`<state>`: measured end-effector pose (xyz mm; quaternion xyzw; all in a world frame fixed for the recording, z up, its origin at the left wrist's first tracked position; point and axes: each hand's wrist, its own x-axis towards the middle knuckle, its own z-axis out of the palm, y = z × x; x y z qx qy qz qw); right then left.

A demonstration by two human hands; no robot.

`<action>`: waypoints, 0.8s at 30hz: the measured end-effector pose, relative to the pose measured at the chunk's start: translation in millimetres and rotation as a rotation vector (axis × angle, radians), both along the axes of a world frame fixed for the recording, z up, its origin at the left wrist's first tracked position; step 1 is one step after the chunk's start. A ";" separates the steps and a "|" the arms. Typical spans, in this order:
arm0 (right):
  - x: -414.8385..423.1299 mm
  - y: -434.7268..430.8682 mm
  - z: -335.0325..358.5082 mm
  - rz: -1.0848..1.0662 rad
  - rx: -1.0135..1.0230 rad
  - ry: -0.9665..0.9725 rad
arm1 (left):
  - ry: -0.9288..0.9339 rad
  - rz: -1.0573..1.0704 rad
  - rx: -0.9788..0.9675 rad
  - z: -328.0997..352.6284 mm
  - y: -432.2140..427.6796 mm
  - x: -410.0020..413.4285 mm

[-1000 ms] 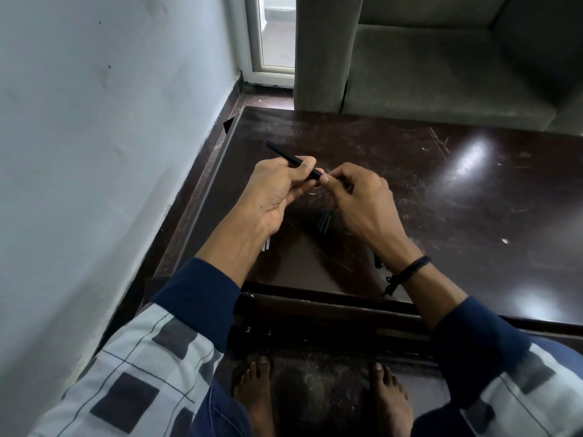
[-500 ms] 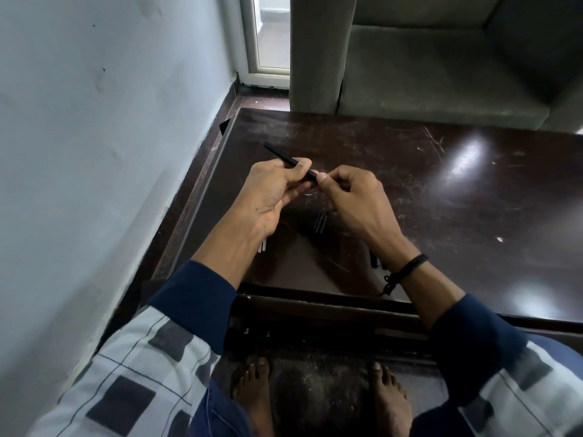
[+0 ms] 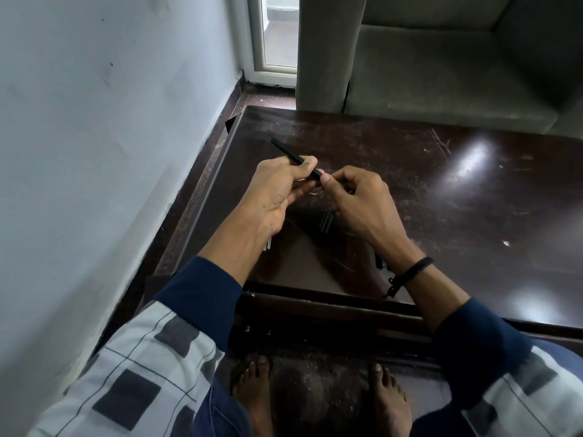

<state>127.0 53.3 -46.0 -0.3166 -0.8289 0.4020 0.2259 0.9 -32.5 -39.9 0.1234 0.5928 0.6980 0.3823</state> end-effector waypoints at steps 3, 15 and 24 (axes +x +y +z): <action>-0.1 0.0 -1.9 0.002 0.005 0.002 | 0.001 -0.004 0.000 1.0 -0.6 -0.1; -2.2 1.2 -15.9 0.009 0.045 -0.065 | -0.059 0.032 -0.007 -13.2 10.7 2.8; -12.3 -0.1 -29.6 -0.021 0.057 -0.070 | -0.131 0.053 -0.010 -16.6 13.8 -6.5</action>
